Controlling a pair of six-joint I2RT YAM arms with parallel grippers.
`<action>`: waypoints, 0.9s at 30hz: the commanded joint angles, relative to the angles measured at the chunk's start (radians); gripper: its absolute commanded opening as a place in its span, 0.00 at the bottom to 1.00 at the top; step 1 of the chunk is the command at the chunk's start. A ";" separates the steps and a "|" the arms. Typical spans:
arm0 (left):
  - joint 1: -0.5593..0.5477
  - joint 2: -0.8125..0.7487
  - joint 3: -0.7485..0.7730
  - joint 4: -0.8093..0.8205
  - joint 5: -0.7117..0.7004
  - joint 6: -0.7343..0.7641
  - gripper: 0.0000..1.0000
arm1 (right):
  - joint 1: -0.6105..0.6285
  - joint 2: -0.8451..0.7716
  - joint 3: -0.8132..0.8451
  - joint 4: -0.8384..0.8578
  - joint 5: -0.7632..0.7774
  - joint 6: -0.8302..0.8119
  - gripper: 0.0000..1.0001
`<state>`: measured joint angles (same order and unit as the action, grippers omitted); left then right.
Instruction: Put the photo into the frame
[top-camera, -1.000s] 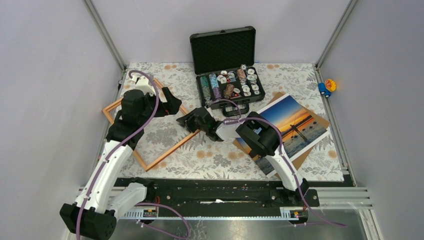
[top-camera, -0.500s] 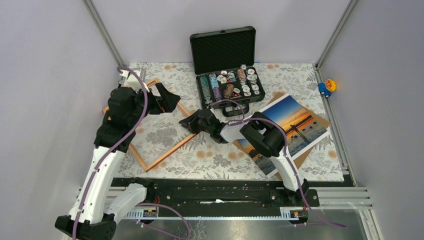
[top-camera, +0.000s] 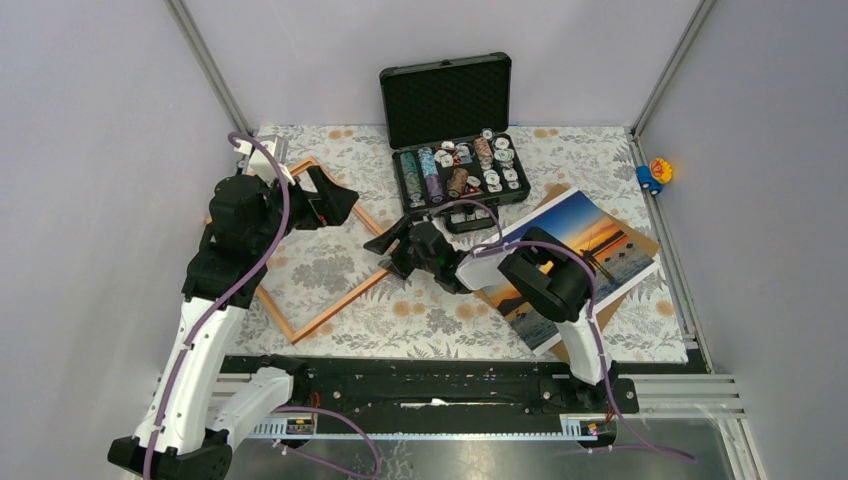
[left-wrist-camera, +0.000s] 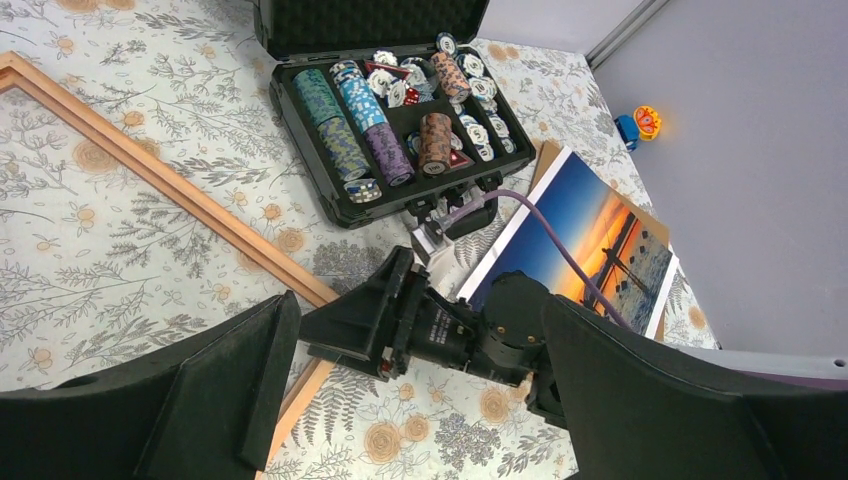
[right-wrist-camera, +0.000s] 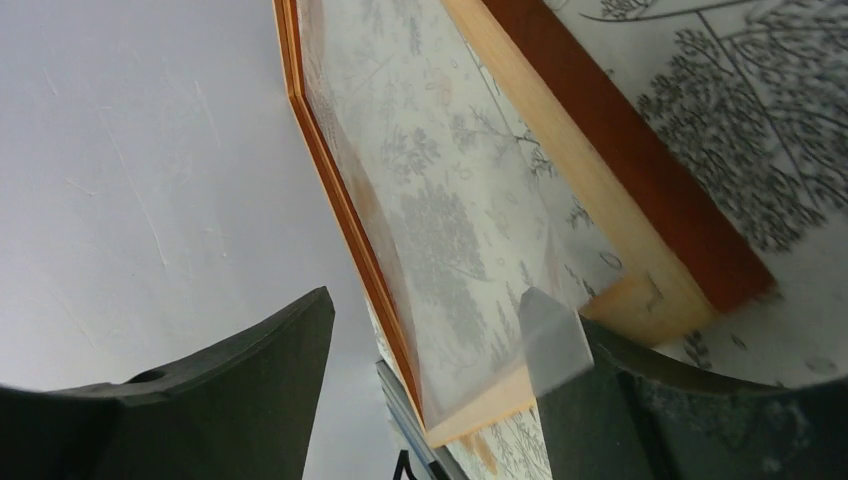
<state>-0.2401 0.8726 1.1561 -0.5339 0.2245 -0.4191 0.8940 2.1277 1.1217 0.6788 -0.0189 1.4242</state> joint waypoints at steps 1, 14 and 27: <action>0.005 -0.003 -0.008 0.031 0.004 -0.002 0.99 | -0.006 -0.106 -0.066 0.052 0.014 -0.043 0.75; 0.003 -0.012 -0.054 0.052 -0.007 -0.001 0.99 | -0.038 -0.006 -0.068 0.208 0.004 0.006 0.51; 0.003 -0.024 -0.081 0.058 -0.001 -0.004 0.99 | -0.035 0.042 0.014 0.163 0.044 -0.020 0.16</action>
<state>-0.2401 0.8700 1.0847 -0.5251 0.2245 -0.4194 0.8619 2.1799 1.0950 0.8185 -0.0109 1.4216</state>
